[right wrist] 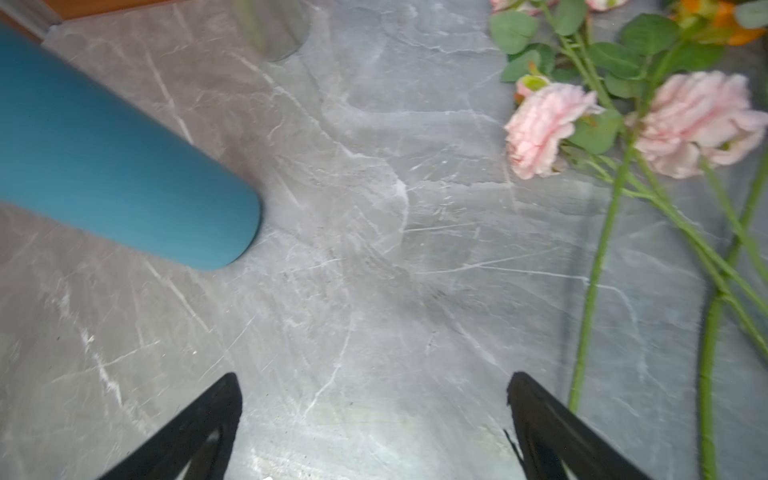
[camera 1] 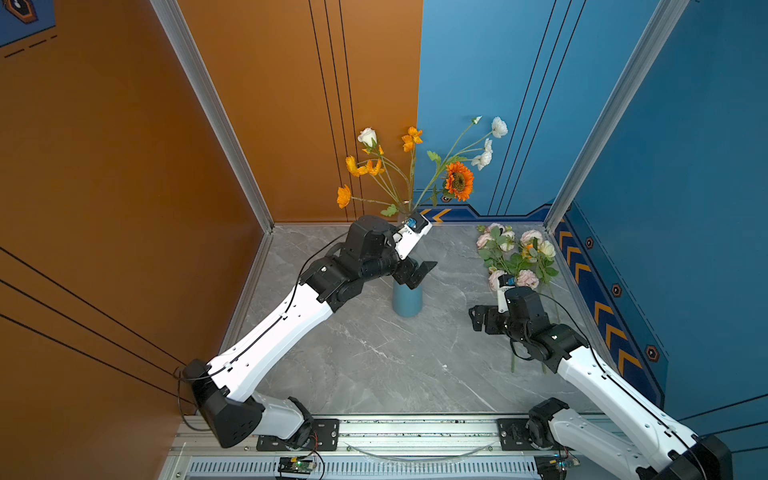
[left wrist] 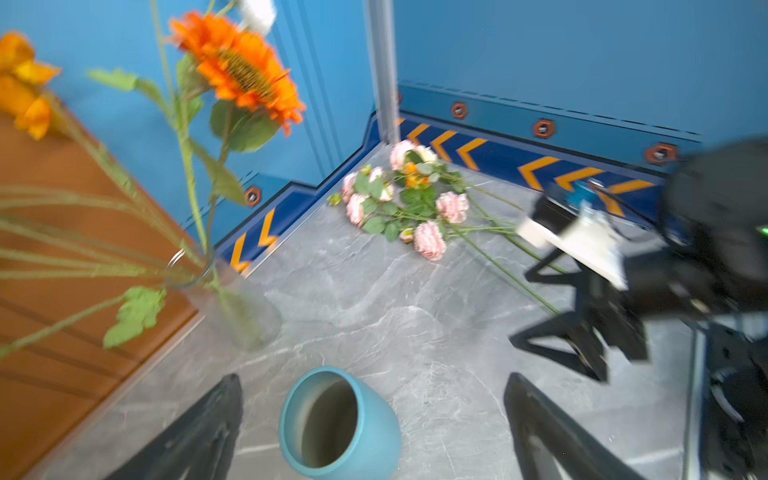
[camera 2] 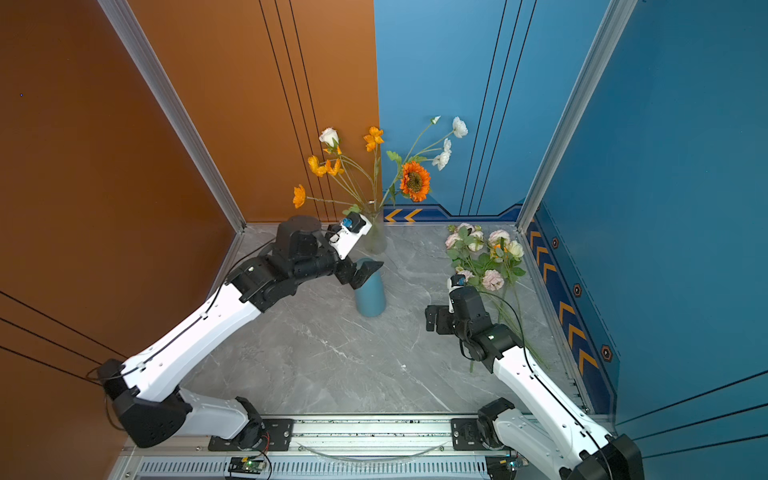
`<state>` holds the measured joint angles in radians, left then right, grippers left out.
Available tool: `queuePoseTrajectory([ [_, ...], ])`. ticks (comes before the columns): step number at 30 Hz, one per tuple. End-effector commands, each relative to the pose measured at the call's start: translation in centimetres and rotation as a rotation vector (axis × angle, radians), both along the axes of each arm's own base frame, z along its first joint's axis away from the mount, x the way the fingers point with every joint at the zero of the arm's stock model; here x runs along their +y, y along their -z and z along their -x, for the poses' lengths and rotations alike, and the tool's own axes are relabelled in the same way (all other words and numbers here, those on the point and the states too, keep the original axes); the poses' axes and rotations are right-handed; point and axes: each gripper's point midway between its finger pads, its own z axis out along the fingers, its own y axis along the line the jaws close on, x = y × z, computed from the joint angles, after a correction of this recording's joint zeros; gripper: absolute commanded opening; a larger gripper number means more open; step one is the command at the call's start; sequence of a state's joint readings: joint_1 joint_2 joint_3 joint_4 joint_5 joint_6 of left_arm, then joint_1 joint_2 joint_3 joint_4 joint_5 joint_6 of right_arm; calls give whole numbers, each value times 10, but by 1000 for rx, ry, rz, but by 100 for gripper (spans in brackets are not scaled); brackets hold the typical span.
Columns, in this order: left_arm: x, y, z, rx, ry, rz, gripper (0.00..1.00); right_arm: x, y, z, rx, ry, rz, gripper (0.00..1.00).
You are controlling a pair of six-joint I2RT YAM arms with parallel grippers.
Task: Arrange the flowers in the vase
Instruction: 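Release the teal cup with the left while the right grasps a rose stem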
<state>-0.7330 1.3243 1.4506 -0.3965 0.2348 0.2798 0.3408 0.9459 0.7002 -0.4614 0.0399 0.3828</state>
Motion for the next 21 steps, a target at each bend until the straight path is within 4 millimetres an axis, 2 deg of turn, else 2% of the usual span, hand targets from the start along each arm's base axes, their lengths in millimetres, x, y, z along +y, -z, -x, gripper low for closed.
queuePoseTrajectory([
  [1, -26, 23, 54, -122, 375, -26, 98, -42, 1, -3, 84, 179, 2, 99],
  [4, -29, 44, 72, -72, 458, -22, 98, -69, 2, -11, 130, 260, -4, 95],
  [6, -33, 60, 78, -62, 453, -59, 98, -81, 7, -18, 159, 288, -3, 87],
  [10, -42, 87, 69, -150, 306, -177, 98, -92, 29, -36, 247, 291, 34, 62],
  [12, -43, 95, 68, -153, 301, -214, 98, -91, 42, -47, 265, 290, 36, 60],
  [19, -40, 76, 64, -191, 265, -130, 98, -102, 71, -72, 305, 324, 93, 54],
  [21, -40, 78, 61, -185, 259, -137, 98, -105, 75, -77, 317, 330, 112, 53],
])
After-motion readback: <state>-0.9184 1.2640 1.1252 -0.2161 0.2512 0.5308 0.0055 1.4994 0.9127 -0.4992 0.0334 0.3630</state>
